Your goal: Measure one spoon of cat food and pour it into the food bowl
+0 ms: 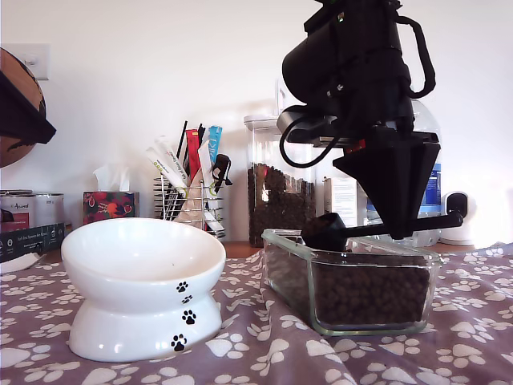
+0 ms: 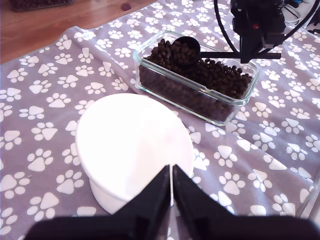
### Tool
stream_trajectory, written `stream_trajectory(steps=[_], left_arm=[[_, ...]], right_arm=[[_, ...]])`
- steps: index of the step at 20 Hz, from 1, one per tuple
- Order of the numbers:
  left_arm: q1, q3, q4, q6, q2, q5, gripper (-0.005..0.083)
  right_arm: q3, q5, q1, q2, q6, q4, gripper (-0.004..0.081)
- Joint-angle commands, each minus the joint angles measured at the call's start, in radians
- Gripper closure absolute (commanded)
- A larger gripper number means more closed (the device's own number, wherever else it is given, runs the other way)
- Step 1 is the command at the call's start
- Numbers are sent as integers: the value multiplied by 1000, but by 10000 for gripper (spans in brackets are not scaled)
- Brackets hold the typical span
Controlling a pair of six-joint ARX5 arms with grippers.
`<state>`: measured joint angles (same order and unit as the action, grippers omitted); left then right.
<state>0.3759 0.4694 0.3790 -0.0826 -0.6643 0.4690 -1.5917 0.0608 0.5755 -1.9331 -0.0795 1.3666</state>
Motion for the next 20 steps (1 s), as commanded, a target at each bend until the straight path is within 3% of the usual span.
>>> stream_trajectory(steps=[1, 10, 20], left_arm=[[0, 9, -13, -5, -8, 3, 793], [13, 9, -73, -6, -93, 2, 793], [13, 9, -70, -5, -10, 1, 793]], right_arm=[[-14, -3, -7, 35, -4, 1, 783], [-17, -45, -4, 104, 1, 0, 783], [-21, -140, 102, 106, 35, -8, 783]])
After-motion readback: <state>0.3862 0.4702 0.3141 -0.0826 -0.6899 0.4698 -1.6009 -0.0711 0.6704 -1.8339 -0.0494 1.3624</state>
